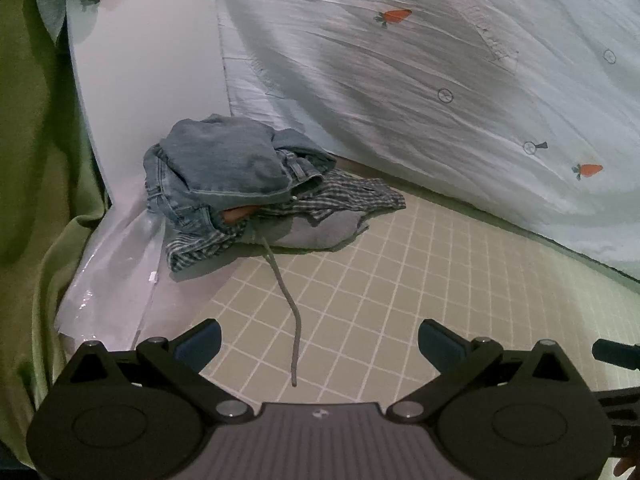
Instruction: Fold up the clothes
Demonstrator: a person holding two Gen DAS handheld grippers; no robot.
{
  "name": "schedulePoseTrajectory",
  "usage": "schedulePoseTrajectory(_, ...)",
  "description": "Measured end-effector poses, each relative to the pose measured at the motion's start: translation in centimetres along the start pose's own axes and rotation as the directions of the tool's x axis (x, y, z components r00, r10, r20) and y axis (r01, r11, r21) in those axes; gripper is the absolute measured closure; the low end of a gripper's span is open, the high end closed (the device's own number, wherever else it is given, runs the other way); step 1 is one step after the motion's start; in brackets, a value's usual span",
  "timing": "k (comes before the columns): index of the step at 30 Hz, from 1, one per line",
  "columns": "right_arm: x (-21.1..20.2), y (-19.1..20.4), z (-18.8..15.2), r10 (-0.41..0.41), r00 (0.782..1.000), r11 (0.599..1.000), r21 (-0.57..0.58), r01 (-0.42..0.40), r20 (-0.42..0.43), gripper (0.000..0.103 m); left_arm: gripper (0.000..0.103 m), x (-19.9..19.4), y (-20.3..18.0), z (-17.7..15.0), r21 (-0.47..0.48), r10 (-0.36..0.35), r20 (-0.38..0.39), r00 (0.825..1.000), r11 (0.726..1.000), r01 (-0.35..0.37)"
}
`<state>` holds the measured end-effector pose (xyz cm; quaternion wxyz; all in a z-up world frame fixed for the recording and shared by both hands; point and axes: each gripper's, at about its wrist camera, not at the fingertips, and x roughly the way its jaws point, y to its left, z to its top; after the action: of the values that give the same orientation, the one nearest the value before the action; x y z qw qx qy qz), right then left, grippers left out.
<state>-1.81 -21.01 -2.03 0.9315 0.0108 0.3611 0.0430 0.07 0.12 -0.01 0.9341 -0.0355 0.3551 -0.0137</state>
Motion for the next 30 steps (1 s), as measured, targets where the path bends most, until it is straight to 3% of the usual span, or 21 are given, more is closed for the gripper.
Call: schedulePoseTrajectory(30, 0.3, -0.4, 0.1, -0.002, 1.0, 1.0, 0.021, 0.002, 0.002, 0.0, 0.0, 0.4, -0.4, 0.1, 0.017, 0.01, -0.011, 1.0, 1.0, -0.01)
